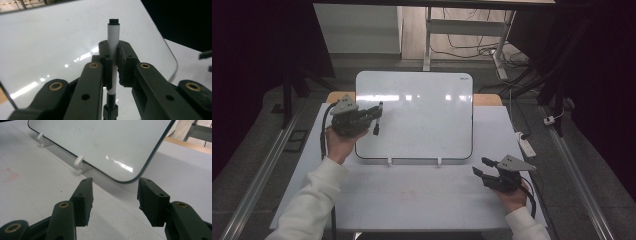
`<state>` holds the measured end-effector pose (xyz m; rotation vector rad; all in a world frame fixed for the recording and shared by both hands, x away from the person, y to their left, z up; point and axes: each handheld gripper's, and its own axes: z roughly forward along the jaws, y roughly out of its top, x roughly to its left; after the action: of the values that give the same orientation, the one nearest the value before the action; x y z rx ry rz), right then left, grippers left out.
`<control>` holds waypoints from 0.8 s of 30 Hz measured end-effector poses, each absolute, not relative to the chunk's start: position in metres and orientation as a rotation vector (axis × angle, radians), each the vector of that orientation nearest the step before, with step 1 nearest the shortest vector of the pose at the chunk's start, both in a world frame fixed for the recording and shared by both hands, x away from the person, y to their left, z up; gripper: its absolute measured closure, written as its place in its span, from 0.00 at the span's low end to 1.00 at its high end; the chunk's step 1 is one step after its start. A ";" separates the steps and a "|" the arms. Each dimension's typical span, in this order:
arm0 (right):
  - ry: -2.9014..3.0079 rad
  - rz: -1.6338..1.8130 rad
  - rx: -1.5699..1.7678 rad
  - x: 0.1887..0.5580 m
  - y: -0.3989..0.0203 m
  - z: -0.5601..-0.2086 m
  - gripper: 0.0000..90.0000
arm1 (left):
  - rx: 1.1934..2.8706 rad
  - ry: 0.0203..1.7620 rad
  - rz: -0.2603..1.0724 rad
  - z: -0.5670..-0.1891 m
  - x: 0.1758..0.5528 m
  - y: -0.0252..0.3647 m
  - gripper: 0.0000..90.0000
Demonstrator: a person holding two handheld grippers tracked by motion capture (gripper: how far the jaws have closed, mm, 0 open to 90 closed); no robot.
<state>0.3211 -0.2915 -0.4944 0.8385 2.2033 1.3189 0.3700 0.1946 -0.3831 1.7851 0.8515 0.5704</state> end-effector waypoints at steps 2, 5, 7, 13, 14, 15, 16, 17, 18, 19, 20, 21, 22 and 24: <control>2.205 1.309 0.829 0.322 -0.292 -0.494 0.51 | 1.797 0.870 0.594 -0.376 0.379 0.197 0.90; 2.194 1.310 0.829 0.322 -0.293 -0.493 0.51 | 1.833 0.892 0.639 -0.365 0.392 0.200 0.90; 2.189 1.312 0.841 0.323 -0.295 -0.492 0.51 | 1.869 0.907 0.669 -0.359 0.402 0.201 0.90; 2.193 1.301 0.853 0.325 -0.297 -0.494 0.51 | 1.941 0.958 0.715 -0.355 0.428 0.205 0.90; 2.194 1.301 0.853 0.325 -0.296 -0.495 0.51 | 1.944 0.970 0.712 -0.356 0.433 0.206 0.90; 2.195 1.298 0.853 0.326 -0.296 -0.495 0.51 | 1.946 0.983 0.710 -0.356 0.437 0.206 0.90; 2.197 1.299 0.855 0.326 -0.296 -0.495 0.51 | 1.948 0.991 0.711 -0.357 0.441 0.206 0.90; 2.199 1.296 0.856 0.326 -0.296 -0.496 0.51 | 1.950 0.997 0.712 -0.357 0.444 0.206 0.90; 2.201 1.293 0.856 0.326 -0.296 -0.496 0.51 | 1.956 1.001 0.716 -0.357 0.447 0.206 0.90; 2.203 1.290 0.854 0.327 -0.296 -0.496 0.51 | 1.969 1.004 0.731 -0.358 0.451 0.205 0.90; 2.204 1.287 0.855 0.327 -0.295 -0.497 0.51 | 1.975 1.010 0.738 -0.359 0.453 0.204 0.90; 2.206 1.286 0.854 0.327 -0.295 -0.497 0.51 | 1.979 1.011 0.741 -0.360 0.455 0.203 0.90; 2.206 1.286 0.853 0.327 -0.295 -0.497 0.51 | 1.979 1.018 0.741 -0.361 0.458 0.203 0.90; 2.206 1.287 0.855 0.327 -0.295 -0.497 0.51 | 1.979 1.023 0.747 -0.363 0.462 0.202 0.90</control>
<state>0.3267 -0.2946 -0.4972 0.8551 2.2064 1.2870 0.4621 0.2020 -0.3625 1.9793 1.0233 0.7470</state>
